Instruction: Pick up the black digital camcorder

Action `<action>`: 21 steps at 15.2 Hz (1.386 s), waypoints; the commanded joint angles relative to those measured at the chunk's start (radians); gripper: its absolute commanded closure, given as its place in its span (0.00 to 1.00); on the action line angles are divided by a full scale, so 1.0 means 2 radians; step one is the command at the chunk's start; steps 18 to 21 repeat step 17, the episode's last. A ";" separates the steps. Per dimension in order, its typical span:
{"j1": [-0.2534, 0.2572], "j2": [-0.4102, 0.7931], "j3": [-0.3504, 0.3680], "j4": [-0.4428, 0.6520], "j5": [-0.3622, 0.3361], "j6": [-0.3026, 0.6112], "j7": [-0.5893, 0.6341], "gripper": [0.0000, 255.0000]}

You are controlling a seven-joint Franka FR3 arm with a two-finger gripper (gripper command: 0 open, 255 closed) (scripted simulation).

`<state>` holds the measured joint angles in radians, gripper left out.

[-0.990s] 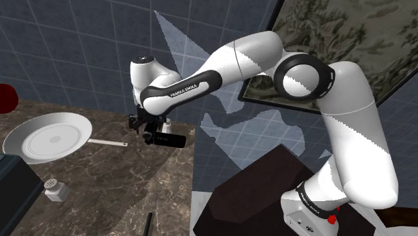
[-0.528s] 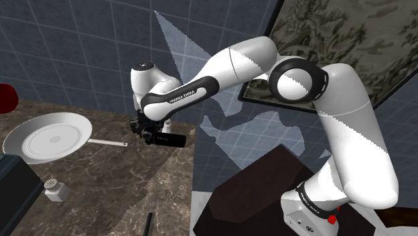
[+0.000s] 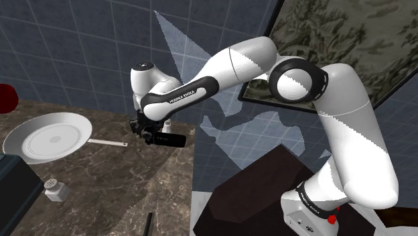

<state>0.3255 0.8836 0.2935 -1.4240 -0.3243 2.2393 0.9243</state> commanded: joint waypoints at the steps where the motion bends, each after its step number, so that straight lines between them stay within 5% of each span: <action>1: -0.001 -0.005 0.001 -0.002 0.001 -0.004 -0.001 1.00; 21: -0.010 -0.063 0.015 -0.005 0.017 -0.060 -0.010 1.00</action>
